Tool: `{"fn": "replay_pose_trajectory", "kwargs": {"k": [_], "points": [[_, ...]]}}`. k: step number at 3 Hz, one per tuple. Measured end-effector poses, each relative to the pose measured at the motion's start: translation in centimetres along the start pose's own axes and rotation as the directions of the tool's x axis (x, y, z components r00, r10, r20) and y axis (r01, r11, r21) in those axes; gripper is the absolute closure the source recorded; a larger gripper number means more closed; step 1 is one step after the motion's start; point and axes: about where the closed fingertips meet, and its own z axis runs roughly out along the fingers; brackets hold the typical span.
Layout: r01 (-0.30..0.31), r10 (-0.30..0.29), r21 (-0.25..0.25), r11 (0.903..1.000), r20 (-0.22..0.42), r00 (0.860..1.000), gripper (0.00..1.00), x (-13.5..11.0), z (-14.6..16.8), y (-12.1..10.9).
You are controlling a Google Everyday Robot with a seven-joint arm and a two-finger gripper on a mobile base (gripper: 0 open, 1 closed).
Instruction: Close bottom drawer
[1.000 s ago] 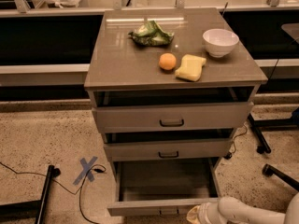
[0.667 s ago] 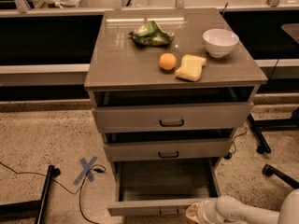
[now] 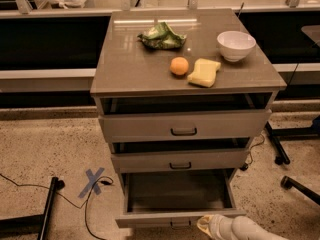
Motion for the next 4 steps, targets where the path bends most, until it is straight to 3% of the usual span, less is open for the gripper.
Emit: {"fn": "replay_pose_trajectory", "kwargs": {"k": [1,2,3,4], "points": [[0.054,-0.054,0.058,0.9969,0.004,0.999,1.00,-0.8,0.4,-1.6],[0.095,-0.094,0.084,0.9919,-0.006,0.996,1.00,-1.5,1.2,-4.2],[0.138,-0.138,0.095,0.9859,-0.011,0.990,1.00,-2.8,1.9,-8.7],[0.145,-0.145,0.099,0.9844,-0.014,0.989,1.00,-2.8,2.1,-8.8]]}}
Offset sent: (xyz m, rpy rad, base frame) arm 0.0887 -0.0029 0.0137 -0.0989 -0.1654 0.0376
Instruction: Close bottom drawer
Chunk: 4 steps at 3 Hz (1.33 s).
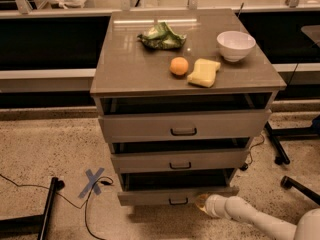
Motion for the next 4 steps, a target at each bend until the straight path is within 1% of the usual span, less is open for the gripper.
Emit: {"fn": "replay_pose_trajectory", "kwargs": {"k": [1,2,3,4], "points": [[0.030,-0.030,0.018,0.9994,-0.010,0.999,1.00,0.0,0.6,-0.4],[0.074,-0.074,0.038,0.9965,-0.013,0.997,1.00,0.0,2.9,-1.8],[0.087,-0.087,0.069,0.9938,-0.002,0.996,1.00,0.4,4.1,-3.7],[0.088,-0.090,0.080,0.9929,0.022,0.996,1.00,0.6,4.2,-4.3]]}}
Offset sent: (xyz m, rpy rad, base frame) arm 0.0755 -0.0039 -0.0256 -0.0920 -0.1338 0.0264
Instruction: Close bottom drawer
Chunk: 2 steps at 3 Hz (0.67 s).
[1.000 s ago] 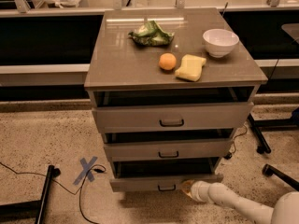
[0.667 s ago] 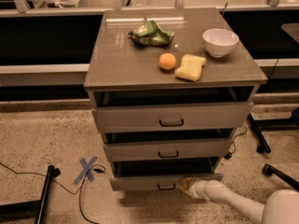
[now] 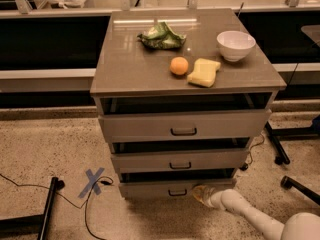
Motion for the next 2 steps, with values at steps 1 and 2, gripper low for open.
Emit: {"fn": "replay_pose_trajectory", "kwargs": {"k": [1,2], "points": [[0.000,0.000,-0.027,0.9996,0.019,1.000,1.00,0.44,-0.49,0.86],[-0.004,0.005,-0.017,0.9998,0.028,1.000,1.00,0.61,0.17,0.35]]}}
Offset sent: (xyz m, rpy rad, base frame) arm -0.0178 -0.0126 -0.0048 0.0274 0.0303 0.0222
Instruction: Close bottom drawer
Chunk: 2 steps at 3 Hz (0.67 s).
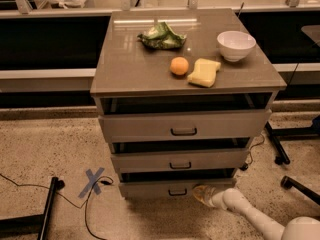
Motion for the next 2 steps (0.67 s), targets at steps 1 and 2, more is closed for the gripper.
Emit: {"fn": "replay_pose_trajectory", "kwargs": {"k": [1,2], "points": [[0.004,-0.005,0.039,0.9992,0.008,1.000,1.00,-0.13,1.10,-2.24],[0.004,-0.005,0.039,0.9992,0.008,1.000,1.00,-0.13,1.10,-2.24]]}}
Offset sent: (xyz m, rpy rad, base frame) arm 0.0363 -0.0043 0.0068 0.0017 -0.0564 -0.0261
